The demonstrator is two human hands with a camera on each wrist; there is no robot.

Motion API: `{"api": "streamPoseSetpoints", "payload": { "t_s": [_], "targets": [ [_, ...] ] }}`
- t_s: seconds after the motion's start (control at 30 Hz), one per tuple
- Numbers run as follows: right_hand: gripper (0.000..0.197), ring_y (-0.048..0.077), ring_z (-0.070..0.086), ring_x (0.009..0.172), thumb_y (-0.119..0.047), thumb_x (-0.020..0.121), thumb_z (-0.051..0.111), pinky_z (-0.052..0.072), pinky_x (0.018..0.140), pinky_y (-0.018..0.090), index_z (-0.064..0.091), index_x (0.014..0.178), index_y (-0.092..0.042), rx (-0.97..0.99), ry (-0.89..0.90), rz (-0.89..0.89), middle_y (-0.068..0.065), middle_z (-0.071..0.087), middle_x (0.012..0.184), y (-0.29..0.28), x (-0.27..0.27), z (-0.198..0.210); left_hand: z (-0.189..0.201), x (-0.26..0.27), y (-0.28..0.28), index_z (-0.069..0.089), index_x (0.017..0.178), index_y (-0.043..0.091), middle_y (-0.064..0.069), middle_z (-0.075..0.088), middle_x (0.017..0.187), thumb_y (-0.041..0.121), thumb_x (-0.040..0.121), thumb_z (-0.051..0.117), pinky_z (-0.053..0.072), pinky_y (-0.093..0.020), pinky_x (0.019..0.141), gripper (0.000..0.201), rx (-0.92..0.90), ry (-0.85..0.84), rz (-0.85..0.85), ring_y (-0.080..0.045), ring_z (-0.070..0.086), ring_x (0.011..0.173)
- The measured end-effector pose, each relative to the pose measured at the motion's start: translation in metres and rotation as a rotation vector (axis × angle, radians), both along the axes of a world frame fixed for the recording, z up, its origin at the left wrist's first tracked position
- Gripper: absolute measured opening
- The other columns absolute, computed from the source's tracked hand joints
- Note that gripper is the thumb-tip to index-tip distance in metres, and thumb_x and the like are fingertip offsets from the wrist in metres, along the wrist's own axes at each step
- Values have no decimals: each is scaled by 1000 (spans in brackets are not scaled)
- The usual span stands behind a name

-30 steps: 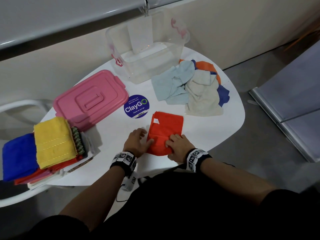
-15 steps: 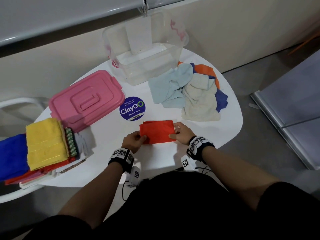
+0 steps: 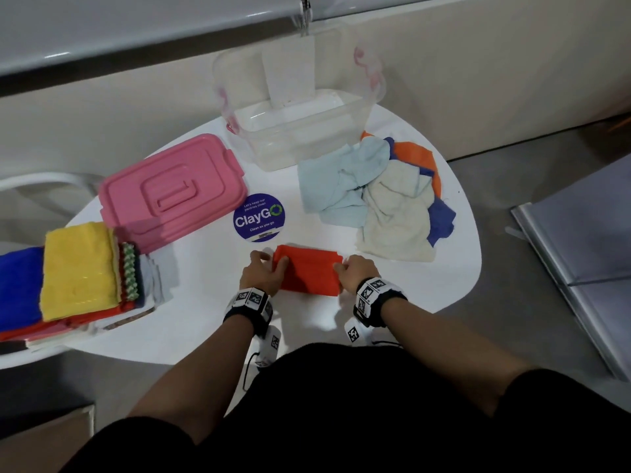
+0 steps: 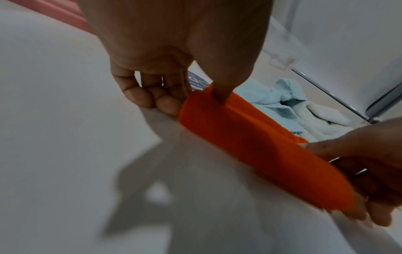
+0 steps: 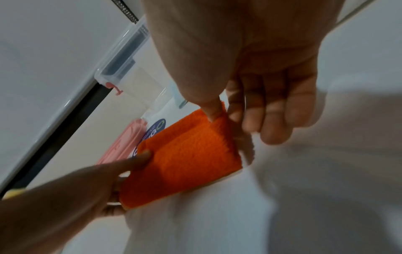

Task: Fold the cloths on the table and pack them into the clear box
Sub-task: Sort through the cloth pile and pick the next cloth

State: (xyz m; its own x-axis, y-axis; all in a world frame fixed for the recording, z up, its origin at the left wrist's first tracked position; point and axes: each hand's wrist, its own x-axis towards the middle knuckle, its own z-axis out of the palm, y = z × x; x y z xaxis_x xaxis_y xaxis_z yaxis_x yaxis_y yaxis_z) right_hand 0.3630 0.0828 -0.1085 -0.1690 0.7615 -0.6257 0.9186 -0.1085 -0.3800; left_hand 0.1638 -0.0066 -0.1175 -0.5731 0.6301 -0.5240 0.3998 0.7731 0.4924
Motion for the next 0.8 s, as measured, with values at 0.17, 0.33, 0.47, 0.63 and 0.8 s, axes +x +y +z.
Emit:
{"api": "streamPoseSetpoints", "payload": {
  "t_s": [0.17, 0.33, 0.47, 0.63, 0.8],
  "targets": [
    [23, 21, 58, 90, -43, 91, 61, 48, 80, 35, 53, 97, -22, 242, 141, 194, -1, 60, 97, 8, 4, 4, 4, 9, 6, 54, 119, 10, -12, 53, 118, 71, 79, 58, 47, -46, 95, 73, -114, 158, -90, -33, 53, 112],
    [33, 25, 45, 118, -36, 91, 62, 34, 99, 39, 60, 122, -25, 423, 90, 490, 4, 52, 125, 12, 3, 2, 6, 23, 9, 53, 115, 6, -14, 59, 110, 41, 87, 68, 44, -35, 83, 47, 45, 26, -10, -30, 56, 100],
    [62, 27, 36, 136, -33, 83, 64, 27, 112, 42, 46, 143, -27, 362, 219, 485, 6, 42, 148, 17, -7, 11, 20, 21, 9, 49, 105, 21, -9, 67, 96, 32, 81, 71, 48, -34, 77, 34, 124, -240, -39, -25, 62, 86],
    [33, 29, 62, 106, -24, 87, 58, 47, 89, 33, 61, 120, -20, -133, 445, 339, 7, 67, 109, 19, -38, 37, 56, 11, 11, 54, 94, 24, -10, 69, 91, 16, 71, 66, 49, -31, 76, 27, 269, -503, -26, -19, 62, 77],
    [20, 29, 62, 98, -35, 95, 49, 48, 89, 40, 59, 103, -19, -149, 638, 107, 8, 67, 105, 5, -75, 56, 78, -9, -8, 52, 117, 22, -5, 65, 109, 35, 73, 74, 53, -28, 69, 51, 569, -458, 431, -17, 65, 94]
  ]
}}
